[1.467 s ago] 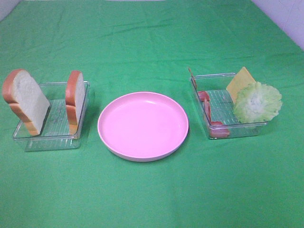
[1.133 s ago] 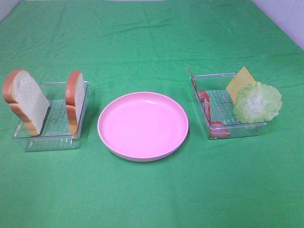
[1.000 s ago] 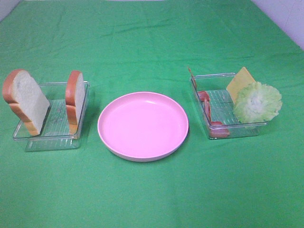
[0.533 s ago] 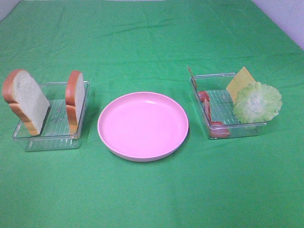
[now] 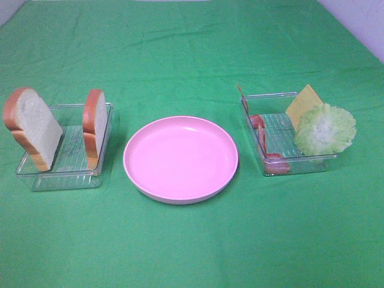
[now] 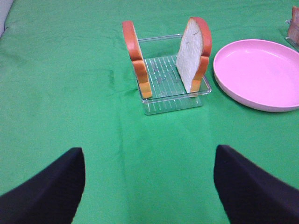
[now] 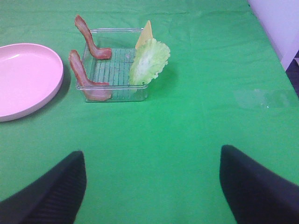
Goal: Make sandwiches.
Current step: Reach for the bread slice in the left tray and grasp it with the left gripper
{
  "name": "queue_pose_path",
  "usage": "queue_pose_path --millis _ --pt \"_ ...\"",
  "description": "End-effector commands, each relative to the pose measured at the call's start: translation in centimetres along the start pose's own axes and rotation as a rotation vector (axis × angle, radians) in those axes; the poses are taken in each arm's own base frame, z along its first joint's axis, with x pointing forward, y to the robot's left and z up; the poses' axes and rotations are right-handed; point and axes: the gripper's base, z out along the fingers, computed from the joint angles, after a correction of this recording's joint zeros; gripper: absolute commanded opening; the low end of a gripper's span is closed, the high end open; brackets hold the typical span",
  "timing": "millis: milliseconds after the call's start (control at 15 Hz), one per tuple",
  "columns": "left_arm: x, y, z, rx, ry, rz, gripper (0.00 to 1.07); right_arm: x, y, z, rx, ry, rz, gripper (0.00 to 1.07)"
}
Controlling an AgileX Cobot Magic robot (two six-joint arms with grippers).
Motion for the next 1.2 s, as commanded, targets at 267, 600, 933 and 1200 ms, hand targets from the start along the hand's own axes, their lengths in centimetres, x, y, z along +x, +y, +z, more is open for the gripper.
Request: queue_pose_path --millis 267,600,933,1200 --pt "-1.7 0.0 0.0 0.012 0.016 -0.052 0.73 0.2 0.0 -0.1 -0.001 -0.015 -0.012 0.76" --pt "-8.6 0.5 3.4 0.018 0.22 -0.081 0.73 0.2 0.0 -0.1 -0.001 -0.015 -0.012 0.76" --pt "-15.0 1.1 10.1 0.054 0.497 -0.116 0.73 0.2 0.0 -0.1 -0.001 -0.015 -0.012 0.76" --pt "-17.3 1.6 16.2 0.083 0.676 -0.153 0.73 0.2 0.0 -0.1 -0.001 -0.015 -0.012 0.76"
